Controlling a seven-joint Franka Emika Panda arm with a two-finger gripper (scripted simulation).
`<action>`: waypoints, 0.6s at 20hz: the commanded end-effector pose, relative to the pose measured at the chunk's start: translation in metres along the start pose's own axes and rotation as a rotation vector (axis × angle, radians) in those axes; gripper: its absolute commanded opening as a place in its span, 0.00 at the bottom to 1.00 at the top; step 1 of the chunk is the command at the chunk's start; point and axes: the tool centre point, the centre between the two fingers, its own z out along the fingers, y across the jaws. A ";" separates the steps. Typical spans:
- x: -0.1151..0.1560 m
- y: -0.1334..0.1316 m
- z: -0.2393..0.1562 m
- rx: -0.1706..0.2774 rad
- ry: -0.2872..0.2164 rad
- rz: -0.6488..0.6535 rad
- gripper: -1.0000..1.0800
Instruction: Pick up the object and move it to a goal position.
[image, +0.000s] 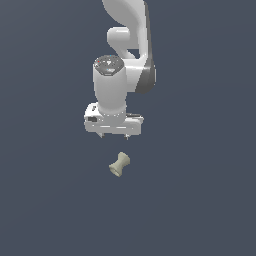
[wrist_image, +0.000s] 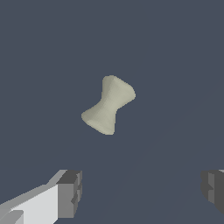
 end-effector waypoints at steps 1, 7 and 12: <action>0.000 0.000 0.000 0.000 0.000 0.000 0.96; -0.002 0.000 -0.002 0.009 -0.002 0.014 0.96; -0.003 0.000 -0.002 0.014 -0.003 0.024 0.96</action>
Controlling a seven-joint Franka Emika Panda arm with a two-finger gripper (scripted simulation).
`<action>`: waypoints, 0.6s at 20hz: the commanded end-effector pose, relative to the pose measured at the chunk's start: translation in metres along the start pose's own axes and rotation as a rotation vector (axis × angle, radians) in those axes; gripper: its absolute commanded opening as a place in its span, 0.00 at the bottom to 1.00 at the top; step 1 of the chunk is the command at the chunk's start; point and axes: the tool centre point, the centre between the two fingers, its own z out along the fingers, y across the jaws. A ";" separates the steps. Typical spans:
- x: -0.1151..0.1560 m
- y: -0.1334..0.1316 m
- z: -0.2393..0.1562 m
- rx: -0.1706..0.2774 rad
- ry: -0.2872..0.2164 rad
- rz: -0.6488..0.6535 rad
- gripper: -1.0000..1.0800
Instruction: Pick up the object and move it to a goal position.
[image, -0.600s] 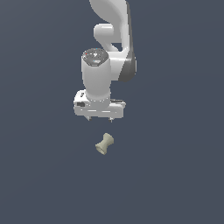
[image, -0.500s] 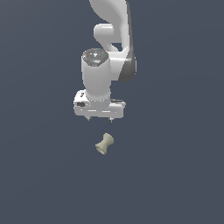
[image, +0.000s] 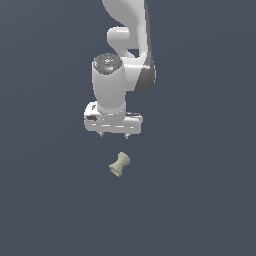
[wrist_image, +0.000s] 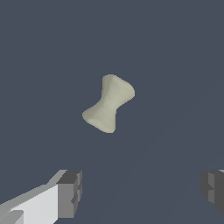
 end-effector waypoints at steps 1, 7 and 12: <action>0.000 0.000 0.000 0.000 0.000 0.000 0.96; 0.001 -0.001 0.001 0.001 -0.001 0.012 0.96; 0.007 -0.002 0.007 0.004 -0.003 0.057 0.96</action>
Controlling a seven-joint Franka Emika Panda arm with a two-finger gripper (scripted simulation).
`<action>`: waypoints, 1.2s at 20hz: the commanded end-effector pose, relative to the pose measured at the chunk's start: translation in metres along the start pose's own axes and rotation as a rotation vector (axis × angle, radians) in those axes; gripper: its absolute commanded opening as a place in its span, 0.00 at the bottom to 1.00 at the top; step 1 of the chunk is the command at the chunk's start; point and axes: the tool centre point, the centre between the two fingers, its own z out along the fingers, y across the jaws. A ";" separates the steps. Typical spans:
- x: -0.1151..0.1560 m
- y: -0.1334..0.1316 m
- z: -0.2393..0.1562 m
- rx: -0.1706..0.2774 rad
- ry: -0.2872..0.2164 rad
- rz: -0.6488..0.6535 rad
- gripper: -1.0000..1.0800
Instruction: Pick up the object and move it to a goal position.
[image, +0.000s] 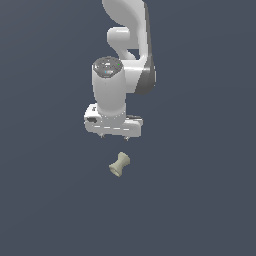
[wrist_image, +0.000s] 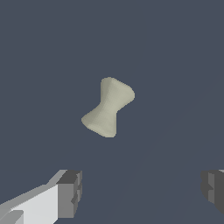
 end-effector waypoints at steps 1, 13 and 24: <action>0.004 -0.001 0.004 0.001 -0.002 0.028 0.96; 0.034 -0.014 0.037 0.012 -0.014 0.279 0.96; 0.052 -0.023 0.062 0.016 -0.023 0.452 0.96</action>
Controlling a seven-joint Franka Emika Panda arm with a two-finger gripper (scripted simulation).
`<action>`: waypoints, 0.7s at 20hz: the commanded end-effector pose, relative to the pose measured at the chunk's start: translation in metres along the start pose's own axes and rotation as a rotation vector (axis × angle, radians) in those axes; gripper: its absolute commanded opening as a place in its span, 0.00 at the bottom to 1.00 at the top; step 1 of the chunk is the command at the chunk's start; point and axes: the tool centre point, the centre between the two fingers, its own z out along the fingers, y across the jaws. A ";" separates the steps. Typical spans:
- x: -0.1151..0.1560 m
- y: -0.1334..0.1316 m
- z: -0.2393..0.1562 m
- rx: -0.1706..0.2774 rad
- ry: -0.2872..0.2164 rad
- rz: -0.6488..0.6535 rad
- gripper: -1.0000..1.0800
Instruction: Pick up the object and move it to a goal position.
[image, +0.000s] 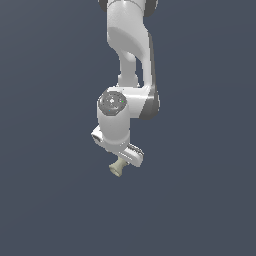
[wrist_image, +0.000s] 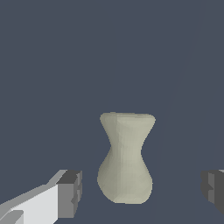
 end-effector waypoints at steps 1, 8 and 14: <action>0.002 -0.002 0.003 0.001 -0.001 0.025 0.96; 0.003 -0.003 0.006 0.001 -0.002 0.037 0.96; 0.002 -0.003 0.026 0.001 -0.002 0.039 0.96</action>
